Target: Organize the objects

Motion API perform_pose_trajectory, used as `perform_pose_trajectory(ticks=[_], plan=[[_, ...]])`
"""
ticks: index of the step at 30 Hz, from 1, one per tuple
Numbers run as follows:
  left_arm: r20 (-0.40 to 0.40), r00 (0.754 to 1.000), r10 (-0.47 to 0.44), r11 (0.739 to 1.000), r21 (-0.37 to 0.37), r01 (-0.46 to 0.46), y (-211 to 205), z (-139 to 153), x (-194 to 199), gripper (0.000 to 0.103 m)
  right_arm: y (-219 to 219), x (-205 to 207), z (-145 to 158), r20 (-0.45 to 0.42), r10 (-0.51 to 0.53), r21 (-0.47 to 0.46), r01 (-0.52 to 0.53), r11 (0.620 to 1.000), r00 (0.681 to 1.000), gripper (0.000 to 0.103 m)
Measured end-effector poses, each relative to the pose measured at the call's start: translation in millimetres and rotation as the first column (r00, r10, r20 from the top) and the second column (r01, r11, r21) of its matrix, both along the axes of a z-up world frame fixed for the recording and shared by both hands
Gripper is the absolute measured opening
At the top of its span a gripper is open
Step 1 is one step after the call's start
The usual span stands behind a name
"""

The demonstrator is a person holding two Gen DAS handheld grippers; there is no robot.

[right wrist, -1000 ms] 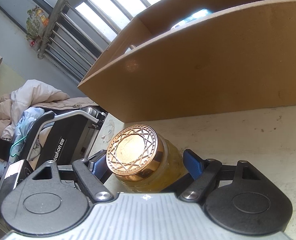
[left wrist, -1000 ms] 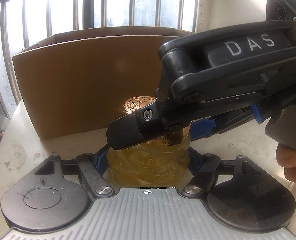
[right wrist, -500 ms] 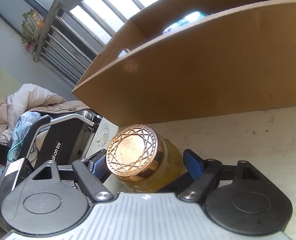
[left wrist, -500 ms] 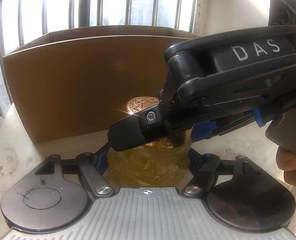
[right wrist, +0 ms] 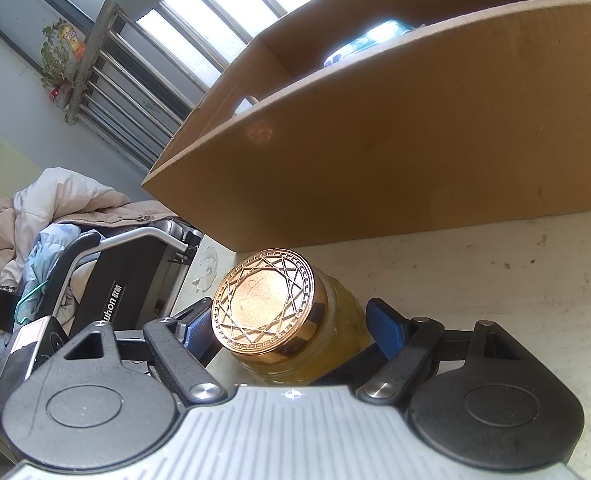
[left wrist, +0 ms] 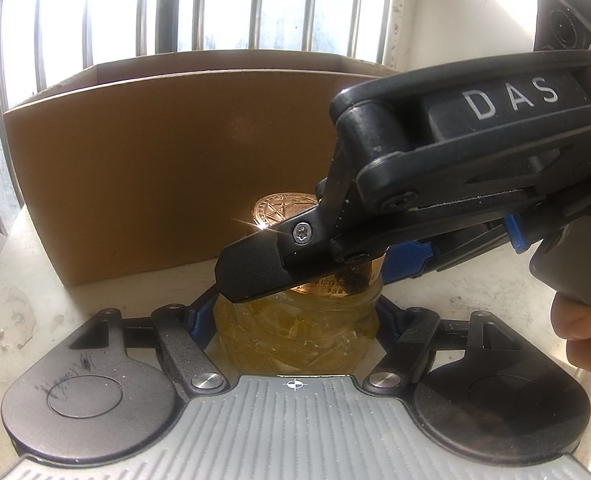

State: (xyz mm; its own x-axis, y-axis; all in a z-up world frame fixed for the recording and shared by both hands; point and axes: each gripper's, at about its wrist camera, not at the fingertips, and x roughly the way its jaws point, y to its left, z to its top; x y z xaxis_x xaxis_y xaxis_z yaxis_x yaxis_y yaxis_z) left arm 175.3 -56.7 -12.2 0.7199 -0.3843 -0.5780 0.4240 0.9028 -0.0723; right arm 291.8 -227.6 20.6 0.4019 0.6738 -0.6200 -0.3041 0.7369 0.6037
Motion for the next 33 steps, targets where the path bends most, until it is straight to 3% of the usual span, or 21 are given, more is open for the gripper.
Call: perform_pose_trajectory(ticks=[9,17,21,27,33], plan=[[-0.001,1.000,-0.007,1.000,0.008,0.007,-5.2,-1.5,-5.2,0.081,11.7,-11.1,4.8,0.070,0.025,-0.077,-0.020,0.997,0.997,0.084],[-0.003,1.000,-0.020,1.000,-0.008,0.020,-9.2,-3.7,-9.3,0.089,7.8,-14.1,3.1,0.064,0.037,-0.044,-0.034,0.998,0.997,0.086],[-0.004,0.999,-0.033,0.999,-0.013,0.033,-14.3,-5.5,-10.2,0.096,7.2,-19.4,-1.6,0.078,0.060,-0.038,-0.057,0.998,0.995,0.093],[-0.005,0.999,-0.043,0.999,0.008,0.043,-24.5,-6.7,-10.9,0.098,-4.9,-20.2,-11.3,0.076,0.044,0.062,-0.048,0.997,0.996,0.100],[-0.013,0.999,-0.047,0.998,0.043,0.047,-41.0,-7.7,-12.0,0.102,-19.2,-9.0,-16.7,-0.005,0.032,0.165,-0.031,0.986,0.999,0.102]])
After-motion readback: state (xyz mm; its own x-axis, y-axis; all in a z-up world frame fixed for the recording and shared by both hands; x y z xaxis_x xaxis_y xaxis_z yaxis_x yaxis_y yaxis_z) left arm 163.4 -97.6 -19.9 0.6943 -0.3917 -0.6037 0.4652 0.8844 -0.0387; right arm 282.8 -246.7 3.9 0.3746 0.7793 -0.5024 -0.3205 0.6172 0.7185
